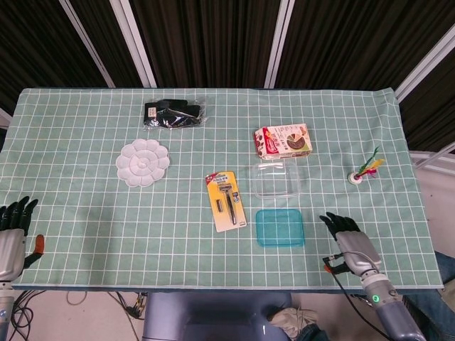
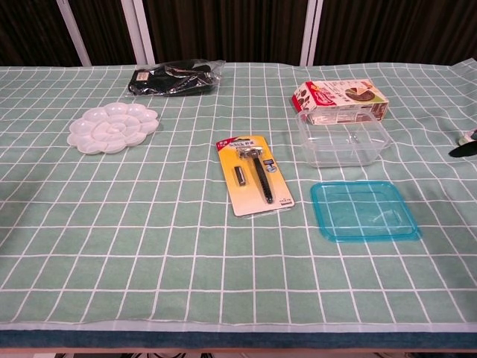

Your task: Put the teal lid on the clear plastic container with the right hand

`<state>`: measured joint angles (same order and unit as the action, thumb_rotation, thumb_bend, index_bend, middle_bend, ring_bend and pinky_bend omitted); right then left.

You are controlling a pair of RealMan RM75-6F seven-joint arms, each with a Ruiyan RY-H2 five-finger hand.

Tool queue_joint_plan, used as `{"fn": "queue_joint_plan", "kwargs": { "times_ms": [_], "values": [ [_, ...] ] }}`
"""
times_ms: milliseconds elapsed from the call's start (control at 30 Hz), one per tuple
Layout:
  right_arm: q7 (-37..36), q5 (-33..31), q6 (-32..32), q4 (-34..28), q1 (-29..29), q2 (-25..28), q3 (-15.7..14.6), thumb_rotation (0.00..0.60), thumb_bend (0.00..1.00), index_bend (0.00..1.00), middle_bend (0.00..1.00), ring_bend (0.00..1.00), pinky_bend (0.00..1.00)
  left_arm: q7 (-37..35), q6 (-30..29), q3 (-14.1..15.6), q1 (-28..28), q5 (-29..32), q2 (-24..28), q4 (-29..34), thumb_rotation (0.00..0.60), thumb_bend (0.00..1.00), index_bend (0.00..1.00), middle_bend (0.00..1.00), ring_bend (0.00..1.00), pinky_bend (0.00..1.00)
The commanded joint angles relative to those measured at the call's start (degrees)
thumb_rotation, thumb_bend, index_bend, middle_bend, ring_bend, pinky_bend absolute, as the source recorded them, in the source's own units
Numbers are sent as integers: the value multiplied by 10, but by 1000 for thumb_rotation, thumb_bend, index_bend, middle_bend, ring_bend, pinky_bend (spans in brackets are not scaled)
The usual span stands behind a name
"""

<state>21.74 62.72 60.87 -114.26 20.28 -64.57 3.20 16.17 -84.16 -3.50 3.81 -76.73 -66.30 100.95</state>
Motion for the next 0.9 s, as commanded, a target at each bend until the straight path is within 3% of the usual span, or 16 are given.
{"fn": "queue_joint_plan", "kwargs": {
  "times_ms": [33, 500, 900],
  "values": [
    [53, -49, 7, -5, 32, -51, 15, 600, 187, 0, 0, 0, 0, 0, 0, 0, 0, 1, 1, 1, 600, 526, 57, 0, 0, 0],
    [184, -168, 25, 29, 117, -156, 44, 600, 187, 0, 0, 0, 0, 6, 7, 0, 2, 14, 5, 8, 600, 526, 54, 0, 0, 0],
    [199, -221, 14, 64, 159, -181, 50, 600, 187, 0, 0, 0, 0, 8, 9, 0, 3, 18, 6, 11, 600, 526, 44, 0, 0, 0]
  ]
}}
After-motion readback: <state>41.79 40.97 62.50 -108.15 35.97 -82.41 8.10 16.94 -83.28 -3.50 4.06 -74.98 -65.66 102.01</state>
